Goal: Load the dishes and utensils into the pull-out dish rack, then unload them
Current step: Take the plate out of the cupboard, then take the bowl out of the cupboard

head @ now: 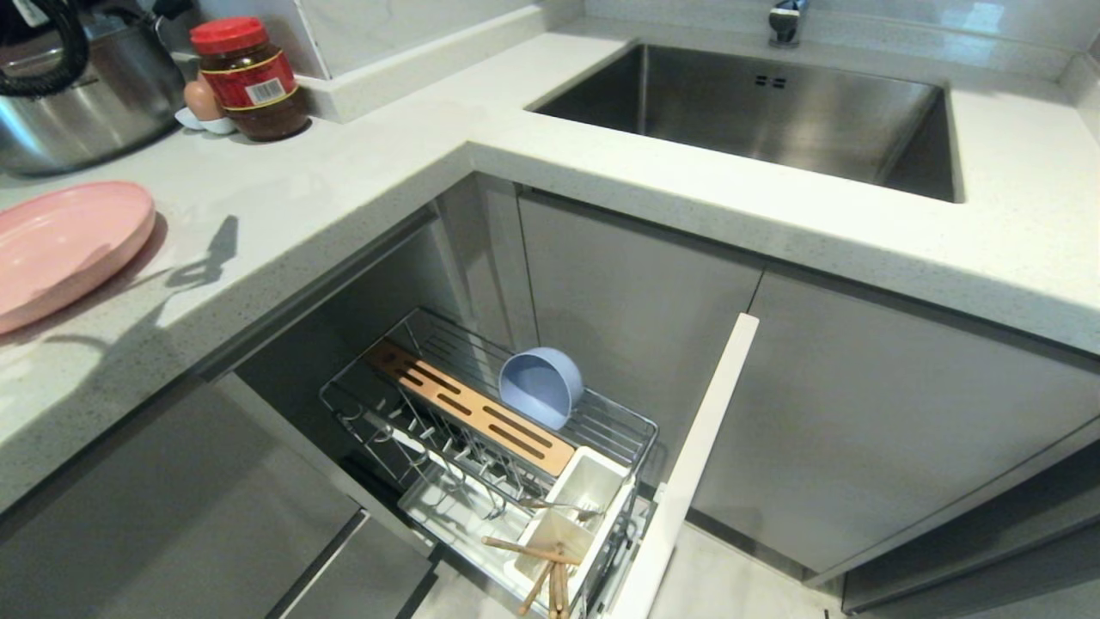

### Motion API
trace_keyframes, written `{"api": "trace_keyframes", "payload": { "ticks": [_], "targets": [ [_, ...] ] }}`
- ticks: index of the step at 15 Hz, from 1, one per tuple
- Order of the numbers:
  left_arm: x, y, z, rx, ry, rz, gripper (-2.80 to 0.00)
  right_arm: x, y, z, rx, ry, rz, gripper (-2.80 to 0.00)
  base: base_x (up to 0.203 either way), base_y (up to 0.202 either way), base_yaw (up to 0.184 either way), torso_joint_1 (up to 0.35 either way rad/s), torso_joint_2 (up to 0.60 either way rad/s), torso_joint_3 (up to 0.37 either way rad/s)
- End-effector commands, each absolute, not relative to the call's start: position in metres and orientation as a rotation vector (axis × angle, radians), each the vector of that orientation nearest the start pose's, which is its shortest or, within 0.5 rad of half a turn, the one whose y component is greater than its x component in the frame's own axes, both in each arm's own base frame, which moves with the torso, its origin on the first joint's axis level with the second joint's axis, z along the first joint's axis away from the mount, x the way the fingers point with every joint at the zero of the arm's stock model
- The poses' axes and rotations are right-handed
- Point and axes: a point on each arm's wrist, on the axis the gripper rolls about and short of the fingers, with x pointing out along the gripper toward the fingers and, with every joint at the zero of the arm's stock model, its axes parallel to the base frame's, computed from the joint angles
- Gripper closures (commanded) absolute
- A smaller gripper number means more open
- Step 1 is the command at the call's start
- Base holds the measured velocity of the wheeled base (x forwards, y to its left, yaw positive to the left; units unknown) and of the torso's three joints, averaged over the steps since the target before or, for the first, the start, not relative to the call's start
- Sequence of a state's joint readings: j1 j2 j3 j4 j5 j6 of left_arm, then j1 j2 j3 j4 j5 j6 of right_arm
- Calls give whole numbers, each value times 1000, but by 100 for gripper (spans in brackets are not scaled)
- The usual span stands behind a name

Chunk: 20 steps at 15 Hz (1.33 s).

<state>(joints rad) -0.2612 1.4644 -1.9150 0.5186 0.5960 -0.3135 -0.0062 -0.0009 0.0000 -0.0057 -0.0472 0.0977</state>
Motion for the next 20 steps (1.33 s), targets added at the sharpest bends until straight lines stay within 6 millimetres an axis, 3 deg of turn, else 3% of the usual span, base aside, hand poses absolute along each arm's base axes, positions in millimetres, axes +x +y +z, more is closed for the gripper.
{"api": "trace_keyframes", "payload": {
  "ticks": [1, 4, 7, 8, 15, 20],
  "targets": [
    [138, -25, 451, -500, -123, 312, -280, -23, -1, 76, 98, -13, -53, 0, 0, 0, 0, 0, 0, 0],
    [124, -31, 447, -668, -125, 221, -280, -23, -1, 76, 98, -12, -53, 0, 0, 0, 0, 0, 0, 0],
    [139, -51, 435, -655, -3, 65, -280, -23, -1, 76, 98, -12, -53, 0, 0, 0, 0, 0, 0, 0],
    [143, -59, 429, -642, 45, 34, 0, -23, -1, 76, 98, -12, -53, 0, 0, 0, 0, 0, 0, 0],
    [140, -90, 416, -647, 177, -106, 0, -23, -1, 76, 98, -12, -53, 0, 0, 0, 0, 0, 0, 0],
    [161, -129, 386, -611, 338, -132, 0, -23, -1, 76, 98, -12, -52, 0, 0, 0, 0, 0, 0, 0]
  ]
}}
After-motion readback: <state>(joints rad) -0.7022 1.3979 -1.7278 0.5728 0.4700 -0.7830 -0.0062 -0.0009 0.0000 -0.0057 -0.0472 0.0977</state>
